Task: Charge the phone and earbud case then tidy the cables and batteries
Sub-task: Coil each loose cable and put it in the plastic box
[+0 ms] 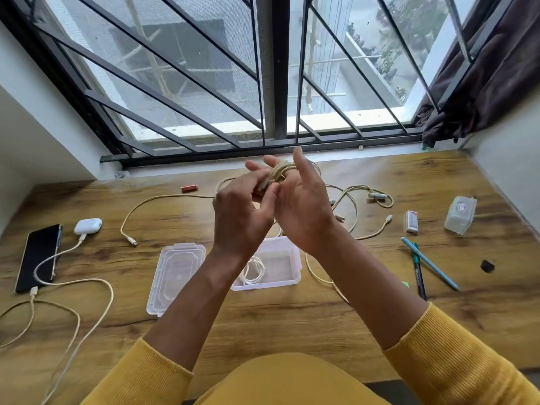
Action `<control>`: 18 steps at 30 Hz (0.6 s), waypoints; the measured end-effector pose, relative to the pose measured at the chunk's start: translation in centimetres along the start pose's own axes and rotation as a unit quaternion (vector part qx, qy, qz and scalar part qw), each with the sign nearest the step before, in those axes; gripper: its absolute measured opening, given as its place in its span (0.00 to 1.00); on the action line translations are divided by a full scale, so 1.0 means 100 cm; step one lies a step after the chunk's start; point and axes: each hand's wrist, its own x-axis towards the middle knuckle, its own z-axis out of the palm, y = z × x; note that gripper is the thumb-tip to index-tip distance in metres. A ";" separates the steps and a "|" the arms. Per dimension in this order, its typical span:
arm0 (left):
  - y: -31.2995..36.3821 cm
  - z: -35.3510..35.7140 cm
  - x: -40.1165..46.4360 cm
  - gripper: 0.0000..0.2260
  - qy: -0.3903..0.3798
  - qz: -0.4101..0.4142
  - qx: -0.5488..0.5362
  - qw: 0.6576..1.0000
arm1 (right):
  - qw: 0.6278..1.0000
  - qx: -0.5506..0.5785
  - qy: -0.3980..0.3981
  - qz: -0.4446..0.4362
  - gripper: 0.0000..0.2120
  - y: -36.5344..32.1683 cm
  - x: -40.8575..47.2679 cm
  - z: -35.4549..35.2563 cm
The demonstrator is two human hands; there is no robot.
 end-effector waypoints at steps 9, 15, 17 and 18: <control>-0.007 -0.005 0.006 0.08 -0.006 -0.086 -0.044 0.995 | 0.996 -0.018 -0.068 0.053 0.31 0.004 -0.005 -0.002; -0.016 -0.008 -0.001 0.06 0.026 -0.093 0.028 0.995 | 0.983 -0.141 -0.070 0.093 0.20 0.013 -0.003 0.003; -0.018 -0.008 -0.004 0.06 0.031 -0.105 0.034 0.993 | 0.981 -0.156 -0.072 0.087 0.20 0.017 -0.003 0.003; -0.018 -0.008 -0.004 0.06 0.034 -0.112 0.036 0.993 | 0.981 -0.160 -0.075 0.082 0.19 0.019 -0.003 0.004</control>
